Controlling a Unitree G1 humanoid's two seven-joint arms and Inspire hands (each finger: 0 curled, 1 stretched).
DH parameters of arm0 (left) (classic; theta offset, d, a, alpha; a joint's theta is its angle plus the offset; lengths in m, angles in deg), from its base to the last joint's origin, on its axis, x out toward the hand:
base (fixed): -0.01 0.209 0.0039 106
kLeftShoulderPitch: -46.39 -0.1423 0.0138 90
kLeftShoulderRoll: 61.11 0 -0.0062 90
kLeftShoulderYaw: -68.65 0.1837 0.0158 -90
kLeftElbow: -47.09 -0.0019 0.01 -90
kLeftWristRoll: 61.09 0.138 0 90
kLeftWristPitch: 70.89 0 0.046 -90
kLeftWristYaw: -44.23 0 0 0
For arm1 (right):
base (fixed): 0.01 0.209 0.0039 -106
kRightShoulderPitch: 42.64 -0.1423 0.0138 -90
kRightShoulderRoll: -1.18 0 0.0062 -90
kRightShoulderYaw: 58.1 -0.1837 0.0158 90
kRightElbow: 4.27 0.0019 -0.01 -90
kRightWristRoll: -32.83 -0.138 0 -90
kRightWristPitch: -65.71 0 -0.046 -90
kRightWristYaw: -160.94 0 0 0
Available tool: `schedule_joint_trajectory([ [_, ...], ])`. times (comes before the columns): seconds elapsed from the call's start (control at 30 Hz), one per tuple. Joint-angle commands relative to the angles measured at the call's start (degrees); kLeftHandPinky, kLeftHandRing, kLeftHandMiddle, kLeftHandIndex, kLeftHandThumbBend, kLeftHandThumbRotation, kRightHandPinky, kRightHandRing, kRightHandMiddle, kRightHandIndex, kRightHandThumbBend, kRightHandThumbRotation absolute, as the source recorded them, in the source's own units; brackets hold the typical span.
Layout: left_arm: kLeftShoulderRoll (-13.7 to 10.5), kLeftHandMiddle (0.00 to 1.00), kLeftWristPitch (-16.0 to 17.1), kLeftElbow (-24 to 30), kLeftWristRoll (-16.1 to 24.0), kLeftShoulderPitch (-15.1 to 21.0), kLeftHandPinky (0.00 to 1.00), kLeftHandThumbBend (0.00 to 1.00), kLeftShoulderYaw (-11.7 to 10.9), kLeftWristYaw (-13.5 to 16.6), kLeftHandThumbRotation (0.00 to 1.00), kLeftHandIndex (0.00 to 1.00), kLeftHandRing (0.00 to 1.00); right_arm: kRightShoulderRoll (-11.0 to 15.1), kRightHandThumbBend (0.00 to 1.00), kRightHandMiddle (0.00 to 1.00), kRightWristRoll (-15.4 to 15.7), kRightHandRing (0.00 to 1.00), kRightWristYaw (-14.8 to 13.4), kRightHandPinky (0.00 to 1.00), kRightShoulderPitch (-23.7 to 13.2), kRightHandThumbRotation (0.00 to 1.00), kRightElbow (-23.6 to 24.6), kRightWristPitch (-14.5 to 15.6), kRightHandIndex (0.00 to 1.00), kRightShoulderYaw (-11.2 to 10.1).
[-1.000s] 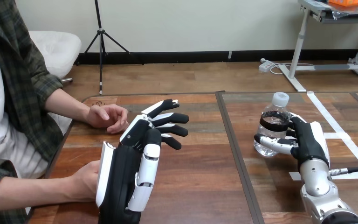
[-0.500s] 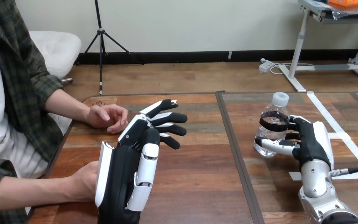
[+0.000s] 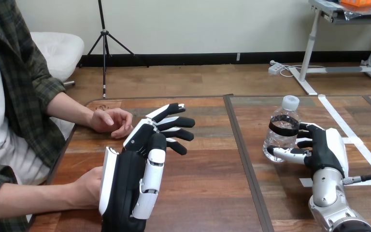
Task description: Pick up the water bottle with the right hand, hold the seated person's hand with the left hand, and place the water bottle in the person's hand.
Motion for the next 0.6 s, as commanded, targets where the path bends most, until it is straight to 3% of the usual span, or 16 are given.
schedule_joint_trajectory([
  [0.0,1.41,0.66,1.18,0.75,0.51,-2.28,0.44,0.17,0.64,0.67,0.96,0.73,0.59,0.1,0.76,0.58,0.69,0.56,-1.09,0.58,-5.68,0.0,0.59,0.42,0.6,0.87],
  [0.33,1.48,0.65,1.19,0.77,1.3,-2.42,0.44,0.17,0.57,1.53,0.97,0.72,0.59,0.26,0.77,0.63,0.27,0.59,-0.15,0.57,-6.12,0.0,0.15,1.7,0.63,0.94],
  [0.57,1.42,0.65,1.33,0.71,1.47,-2.49,0.44,0.17,0.53,1.88,0.97,0.72,0.58,-0.2,0.78,0.65,-1.13,0.6,0.43,0.55,-6.29,0.0,-0.12,1.58,0.65,-0.19],
])
